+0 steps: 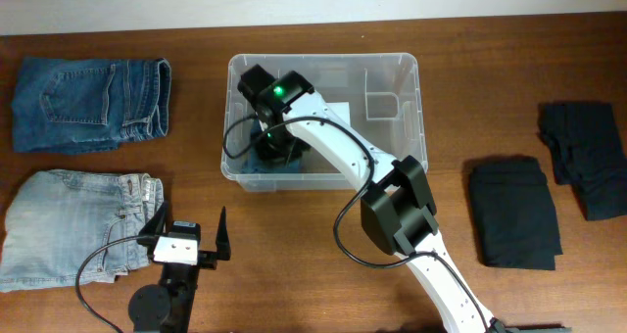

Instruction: Pack container

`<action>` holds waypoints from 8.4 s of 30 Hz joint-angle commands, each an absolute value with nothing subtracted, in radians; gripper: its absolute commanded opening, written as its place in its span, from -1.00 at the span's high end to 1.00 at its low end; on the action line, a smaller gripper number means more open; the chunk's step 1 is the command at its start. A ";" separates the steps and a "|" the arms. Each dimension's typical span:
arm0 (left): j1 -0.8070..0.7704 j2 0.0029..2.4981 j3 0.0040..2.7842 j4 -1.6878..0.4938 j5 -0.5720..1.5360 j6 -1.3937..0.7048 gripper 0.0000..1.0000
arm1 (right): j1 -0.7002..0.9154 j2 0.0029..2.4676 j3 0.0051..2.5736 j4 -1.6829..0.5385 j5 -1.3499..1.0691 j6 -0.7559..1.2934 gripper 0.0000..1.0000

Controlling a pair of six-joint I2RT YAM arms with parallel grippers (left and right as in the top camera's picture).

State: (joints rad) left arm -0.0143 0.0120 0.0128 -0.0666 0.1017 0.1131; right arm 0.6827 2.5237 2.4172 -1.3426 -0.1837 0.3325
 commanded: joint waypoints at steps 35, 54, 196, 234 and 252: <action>-0.009 0.007 0.009 -0.069 0.109 0.129 -0.99 | 0.710 2.534 2.305 -1.100 -0.154 0.401 0.78; -0.009 0.007 0.009 -0.069 0.109 0.129 -0.99 | 0.576 2.516 2.390 -1.000 -0.145 0.380 0.72; -0.009 0.007 0.009 -0.069 0.109 0.130 -0.99 | 0.778 2.396 2.134 -1.064 -0.142 0.401 0.74; -0.009 0.007 0.009 -0.069 0.109 0.130 -0.99 | 0.626 2.528 2.353 -1.002 -0.082 0.323 0.68; -0.009 0.007 0.009 -0.069 0.109 0.130 -0.99 | 0.269 2.177 2.971 -1.699 0.165 0.291 -0.80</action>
